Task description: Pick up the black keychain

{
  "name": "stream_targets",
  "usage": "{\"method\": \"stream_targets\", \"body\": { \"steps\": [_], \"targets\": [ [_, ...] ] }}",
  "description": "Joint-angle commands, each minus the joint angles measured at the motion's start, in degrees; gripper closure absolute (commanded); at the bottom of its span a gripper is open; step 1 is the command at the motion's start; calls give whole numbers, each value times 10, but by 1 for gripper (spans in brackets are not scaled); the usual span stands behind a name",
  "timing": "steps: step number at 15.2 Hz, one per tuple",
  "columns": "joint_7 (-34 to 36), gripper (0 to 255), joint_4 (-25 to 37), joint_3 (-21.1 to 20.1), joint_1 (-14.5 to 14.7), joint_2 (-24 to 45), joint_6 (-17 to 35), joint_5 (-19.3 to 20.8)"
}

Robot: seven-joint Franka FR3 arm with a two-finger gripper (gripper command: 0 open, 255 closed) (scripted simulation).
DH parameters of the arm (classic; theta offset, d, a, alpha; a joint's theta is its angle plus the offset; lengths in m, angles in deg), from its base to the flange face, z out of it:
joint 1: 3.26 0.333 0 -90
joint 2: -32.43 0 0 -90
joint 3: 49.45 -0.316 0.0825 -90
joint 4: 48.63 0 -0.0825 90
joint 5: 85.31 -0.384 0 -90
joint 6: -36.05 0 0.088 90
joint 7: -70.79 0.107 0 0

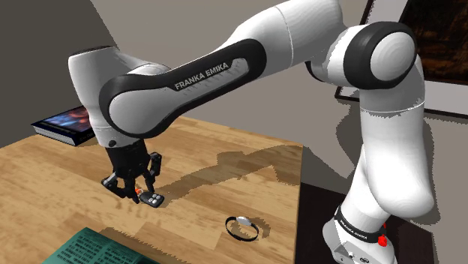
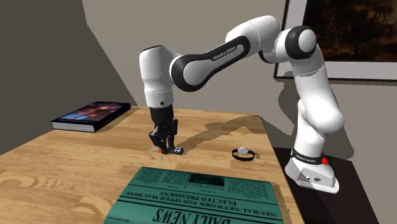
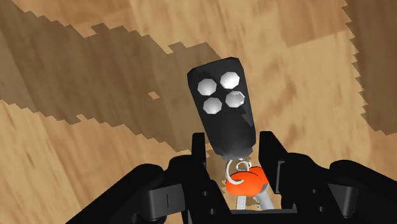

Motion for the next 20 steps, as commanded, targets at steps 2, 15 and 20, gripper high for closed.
{"method": "stream_targets", "body": {
  "steps": [2, 15, 20],
  "targets": [
    [0, 255, 0, 0, 0, 1, 0, 0],
    [-3, 255, 43, -4, 0, -14, -55, -8],
    [-4, 255, 77, -6, 2, -18, -92, -10]
  ]
}}
